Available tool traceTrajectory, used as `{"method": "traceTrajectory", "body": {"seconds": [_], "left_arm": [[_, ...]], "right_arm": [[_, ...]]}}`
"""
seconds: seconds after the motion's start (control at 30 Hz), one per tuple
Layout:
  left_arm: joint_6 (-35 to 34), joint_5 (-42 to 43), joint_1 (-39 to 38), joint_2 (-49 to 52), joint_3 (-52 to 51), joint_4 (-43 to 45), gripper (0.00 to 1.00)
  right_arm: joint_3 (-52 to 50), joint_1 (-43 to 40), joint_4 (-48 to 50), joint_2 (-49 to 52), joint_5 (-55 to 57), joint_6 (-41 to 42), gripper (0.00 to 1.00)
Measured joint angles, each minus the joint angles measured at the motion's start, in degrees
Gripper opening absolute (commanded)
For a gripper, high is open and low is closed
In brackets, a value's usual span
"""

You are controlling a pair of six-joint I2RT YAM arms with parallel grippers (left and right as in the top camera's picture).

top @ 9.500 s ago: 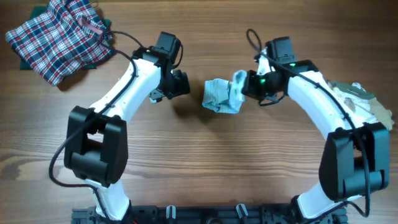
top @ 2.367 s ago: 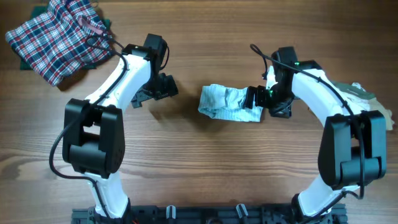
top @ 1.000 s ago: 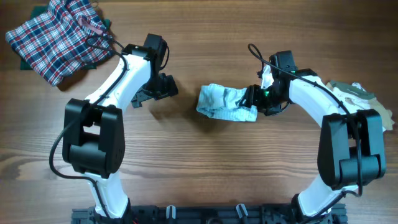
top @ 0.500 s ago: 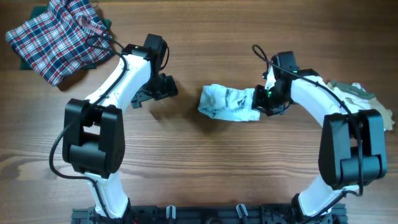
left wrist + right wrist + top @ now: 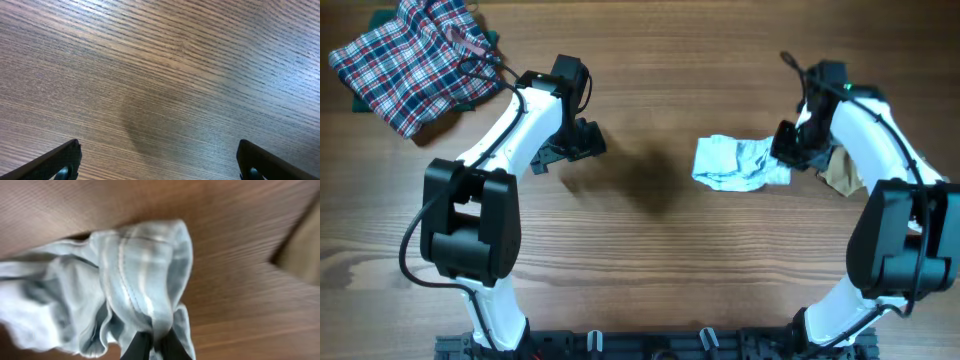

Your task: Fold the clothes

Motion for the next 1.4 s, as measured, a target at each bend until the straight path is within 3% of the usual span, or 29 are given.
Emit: {"method": "traceTrajectory", "body": {"seconds": [0.13,0.33,0.63,1.07,1.23,1.33,1.4], "left_arm": [[0.0,0.0,0.0,0.0,0.0,0.22,1.0],[0.0,0.0,0.0,0.0,0.0,0.61,1.0],[0.0,0.0,0.0,0.0,0.0,0.37,1.0],[0.0,0.0,0.0,0.0,0.0,0.22,1.0],[0.0,0.0,0.0,0.0,0.0,0.28,1.0],[0.0,0.0,0.0,0.0,0.0,0.28,1.0],[0.0,0.0,0.0,0.0,0.0,0.28,1.0]], "right_arm": [[6.88,0.59,-4.5,0.02,1.51,-1.14,0.04],[8.17,6.58,-4.72,0.02,2.16,-1.25,0.04],[8.11,17.44,-0.92,0.68,2.05,2.05,0.04],[8.04,20.39,5.18,9.7,-2.54,4.15,0.05],[8.04,20.46,6.54,9.7,-6.58,4.57,0.31],[8.04,20.79,6.62,9.79,-7.96,5.2,0.52],[8.04,21.31,6.73,9.97,-8.57,5.2,0.57]]}}
